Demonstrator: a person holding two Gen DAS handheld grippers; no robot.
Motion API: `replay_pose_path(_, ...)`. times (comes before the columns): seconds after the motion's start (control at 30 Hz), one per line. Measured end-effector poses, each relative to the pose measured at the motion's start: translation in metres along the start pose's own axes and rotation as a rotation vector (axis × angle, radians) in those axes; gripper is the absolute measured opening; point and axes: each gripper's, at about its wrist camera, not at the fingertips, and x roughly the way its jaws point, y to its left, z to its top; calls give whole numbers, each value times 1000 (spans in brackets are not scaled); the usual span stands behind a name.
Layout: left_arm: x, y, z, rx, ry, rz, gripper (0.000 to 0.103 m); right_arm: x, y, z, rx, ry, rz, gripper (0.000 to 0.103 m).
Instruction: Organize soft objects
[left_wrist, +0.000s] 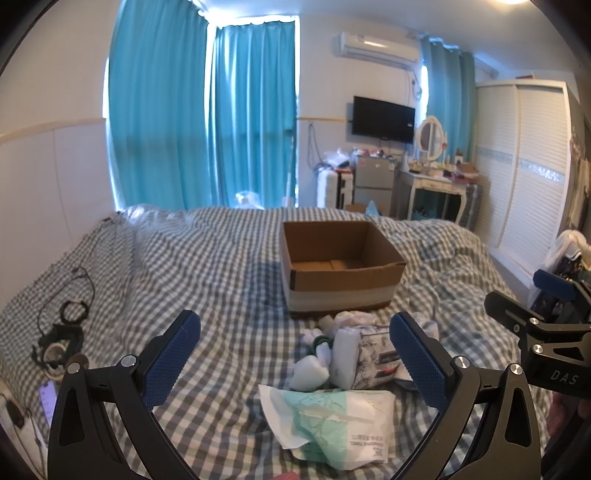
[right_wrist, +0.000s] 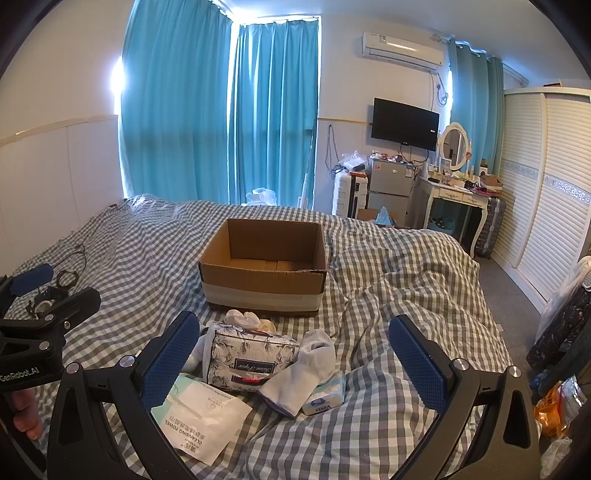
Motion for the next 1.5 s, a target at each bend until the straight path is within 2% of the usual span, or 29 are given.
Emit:
replay_pose_path(0.3,0,1,6,-10,-5,-3,103,-8,-2,7,-19,-1,-1,103)
replay_pose_path(0.5,20,-7,7,-5,41,-32,103,17,-16,15,-49,41,-41,103)
replay_pose_path(0.63,46,-15,3,10,106,-36,103,57,-26,5,-104,157,-45,103)
replay_pose_path(0.9,105,-39,-16,70,254,-53,103,148,-42,-27,-78,395,-20,102)
replay_pose_path(1.0,124,-42,-22,79,302,-56,103,173,-43,-37,-61,479,43,88)
replay_pose_path(1.07,135,-42,-25,78,326,-67,103,186,-46,-41,-37,524,87,85)
replay_pose_path(1.1,139,-43,-27,81,338,-67,103,192,-46,-44,-27,548,103,73)
replay_pose_path(1.13,143,-43,-28,85,344,-65,103,197,-46,-45,-21,567,118,53)
replay_pose_path(1.23,153,-47,-30,93,365,-73,103,199,-48,-46,-5,564,133,41)
replay_pose_path(1.4,167,-57,-34,109,401,-120,102,179,-60,-27,19,467,121,37)
replay_pose_path(1.5,181,-66,-39,121,434,-142,86,166,-69,-15,17,413,106,37)
